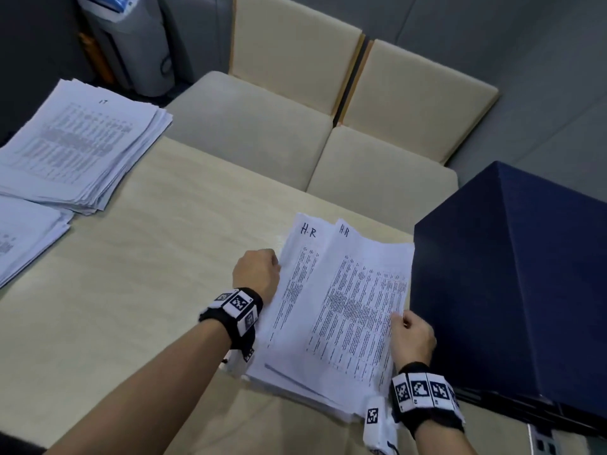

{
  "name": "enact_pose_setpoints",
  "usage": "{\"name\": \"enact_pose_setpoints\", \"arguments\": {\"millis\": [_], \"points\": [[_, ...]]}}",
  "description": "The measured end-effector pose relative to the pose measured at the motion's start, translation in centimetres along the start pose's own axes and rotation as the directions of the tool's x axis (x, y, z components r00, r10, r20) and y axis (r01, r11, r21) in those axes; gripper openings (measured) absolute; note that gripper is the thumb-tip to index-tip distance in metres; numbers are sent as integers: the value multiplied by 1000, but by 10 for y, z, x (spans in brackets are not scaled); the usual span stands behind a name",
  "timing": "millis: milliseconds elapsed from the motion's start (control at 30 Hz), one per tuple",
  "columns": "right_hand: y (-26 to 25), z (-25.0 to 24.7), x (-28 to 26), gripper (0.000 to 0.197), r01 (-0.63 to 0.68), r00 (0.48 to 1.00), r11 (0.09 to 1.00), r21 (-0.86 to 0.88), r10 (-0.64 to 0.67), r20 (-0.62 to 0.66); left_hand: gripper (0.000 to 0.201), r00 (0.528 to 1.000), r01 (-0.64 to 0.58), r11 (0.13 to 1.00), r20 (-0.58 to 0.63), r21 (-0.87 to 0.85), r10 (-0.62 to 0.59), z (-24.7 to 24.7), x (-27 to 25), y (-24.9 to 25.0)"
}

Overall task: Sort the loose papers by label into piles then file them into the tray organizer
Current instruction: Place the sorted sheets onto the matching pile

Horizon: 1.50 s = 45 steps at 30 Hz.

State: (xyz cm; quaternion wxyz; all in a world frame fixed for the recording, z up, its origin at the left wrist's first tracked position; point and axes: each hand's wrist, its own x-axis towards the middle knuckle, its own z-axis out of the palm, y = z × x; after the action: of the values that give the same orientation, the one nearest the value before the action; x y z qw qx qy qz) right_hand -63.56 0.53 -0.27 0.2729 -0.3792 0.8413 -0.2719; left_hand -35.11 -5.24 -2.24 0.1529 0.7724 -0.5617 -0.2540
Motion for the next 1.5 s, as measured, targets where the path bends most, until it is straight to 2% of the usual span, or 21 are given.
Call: {"name": "enact_pose_setpoints", "arguments": {"millis": [67, 200, 300, 367, 467, 567, 667, 733, 800, 1000, 1100, 1167, 1233, 1300, 1333, 1400, 1467, 1500], "points": [[4, -4, -3, 17, -54, 999, 992, 116, 53, 10, 15, 1000, 0, 1000, 9, 31, 0, -1, 2, -4], [1, -10, -8, 39, -183, 981, 891, 415, 137, 137, 24, 999, -39, 998, 33, 54, 38, -2, -3, -2], [1, -9, -7, 37, -260, 958, 846, 465, 165, 236, 22, 991, -111, 973, 93, 202, 94, -4, -4, 5], [0, -6, -6, 34, -297, 948, 821, 488, 189, 258, 22, 976, -197, 918, 157, 346, 150, -9, -4, 8], [-7, -3, -7, 26, -322, 941, 789, 523, 205, 270, 35, 942, -330, 815, 224, 476, 250, -17, -7, 13], [-14, 2, -6, 24, -381, 920, 716, 585, 233, 314, 45, 920, -386, 766, 153, 514, 361, -25, -10, 16], [-17, 6, -3, 30, -420, 906, 643, 640, 257, 336, 23, 882, -434, 797, 15, 419, 472, -28, -14, 15], [-18, 6, -2, 27, -432, 901, 627, 648, 271, 339, 15, 866, -435, 828, -88, 355, 493, -29, -20, 13], [-17, 7, -2, 25, -435, 899, 617, 656, 260, 351, 21, 875, -397, 852, -139, 341, 463, -33, -25, 13], [-7, 8, -1, 26, -416, 907, 623, 662, 231, 352, 25, 880, -351, 805, -126, 478, 458, -36, -27, 13], [-5, 10, -1, 26, -413, 909, 614, 673, 233, 346, 29, 893, -356, 802, -80, 479, 444, -36, -26, 12], [-4, 11, -1, 27, -414, 909, 594, 689, 227, 350, 32, 897, -370, 827, -68, 424, 436, -37, -25, 12], [-7, 10, -1, 27, -415, 909, 572, 708, 220, 355, 27, 908, -387, 869, -36, 308, 417, -37, -24, 14], [-8, 8, 0, 26, -414, 909, 572, 708, 223, 352, 19, 913, -409, 912, 17, 35, 408, -37, -22, 12], [-8, 9, 1, 29, -414, 909, 568, 711, 221, 353, 17, 910, -404, 903, 32, -145, 412, -37, -21, 9], [-7, 9, 2, 35, -409, 911, 561, 720, 210, 354, 22, 900, -320, 815, 114, -483, 420, -41, -21, 6], [-8, 9, 2, 33, -389, 918, 585, 712, 185, 350, 36, 862, -181, 737, 256, -652, 438, -46, -22, 9], [-8, 9, 2, 29, -378, 923, 602, 703, 182, 340, 46, 856, -146, 759, 304, -634, 419, -45, -22, 10]]}}
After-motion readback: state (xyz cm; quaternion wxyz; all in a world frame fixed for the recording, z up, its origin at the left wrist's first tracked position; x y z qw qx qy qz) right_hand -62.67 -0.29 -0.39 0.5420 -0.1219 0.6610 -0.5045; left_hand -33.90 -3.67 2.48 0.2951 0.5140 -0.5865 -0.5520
